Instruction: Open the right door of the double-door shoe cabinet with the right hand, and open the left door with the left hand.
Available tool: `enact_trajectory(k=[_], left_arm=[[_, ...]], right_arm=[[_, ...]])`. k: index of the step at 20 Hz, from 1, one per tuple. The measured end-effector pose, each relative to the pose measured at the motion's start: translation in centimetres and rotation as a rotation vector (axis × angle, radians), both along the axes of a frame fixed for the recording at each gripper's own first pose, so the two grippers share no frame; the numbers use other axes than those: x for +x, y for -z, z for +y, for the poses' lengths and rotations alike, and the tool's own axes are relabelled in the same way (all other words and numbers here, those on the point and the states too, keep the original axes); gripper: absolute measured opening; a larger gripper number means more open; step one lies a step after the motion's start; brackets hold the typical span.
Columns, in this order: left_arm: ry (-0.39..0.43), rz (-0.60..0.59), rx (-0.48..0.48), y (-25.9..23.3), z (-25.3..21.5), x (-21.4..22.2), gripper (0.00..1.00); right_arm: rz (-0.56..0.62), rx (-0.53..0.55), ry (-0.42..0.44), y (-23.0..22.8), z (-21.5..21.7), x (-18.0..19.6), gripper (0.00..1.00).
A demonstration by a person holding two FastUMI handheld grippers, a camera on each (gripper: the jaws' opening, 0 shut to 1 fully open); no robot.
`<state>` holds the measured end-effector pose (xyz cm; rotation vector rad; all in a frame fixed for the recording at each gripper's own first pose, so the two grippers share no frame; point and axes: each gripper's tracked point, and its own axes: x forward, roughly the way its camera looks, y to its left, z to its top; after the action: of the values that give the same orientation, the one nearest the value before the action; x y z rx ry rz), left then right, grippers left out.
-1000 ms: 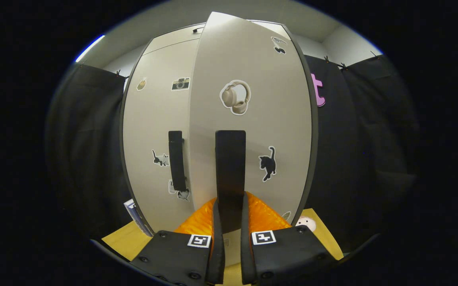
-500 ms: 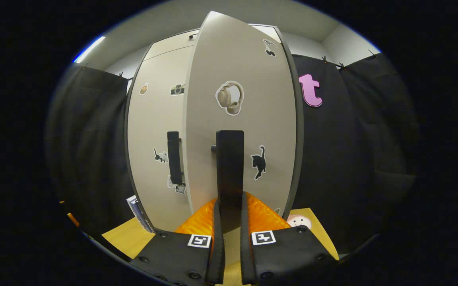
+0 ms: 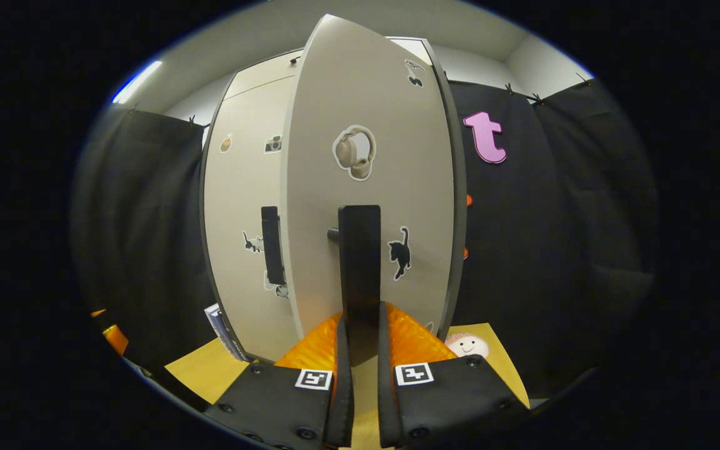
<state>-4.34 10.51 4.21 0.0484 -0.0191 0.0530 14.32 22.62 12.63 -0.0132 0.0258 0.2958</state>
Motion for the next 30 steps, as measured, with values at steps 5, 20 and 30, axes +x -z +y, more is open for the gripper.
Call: enact_trajectory(k=[5, 20, 30], left_arm=[[-0.002, 0.009, 0.008, 0.4, -1.1, 0.5, 0.95], [0.071, 0.036, 0.008, 1.0, -6.7, 3.4, 0.95], [0.078, 0.046, 0.013, 1.1, -9.2, 8.0, 0.95]], right_arm=[[-0.011, 0.001, 0.033, -0.1, -1.2, -0.1, 0.23], [-0.004, 0.033, 0.154, 0.0, -6.1, -0.5, 0.08], [-0.008, 0.039, 0.214, 0.1, -9.1, -0.1, 0.08]])
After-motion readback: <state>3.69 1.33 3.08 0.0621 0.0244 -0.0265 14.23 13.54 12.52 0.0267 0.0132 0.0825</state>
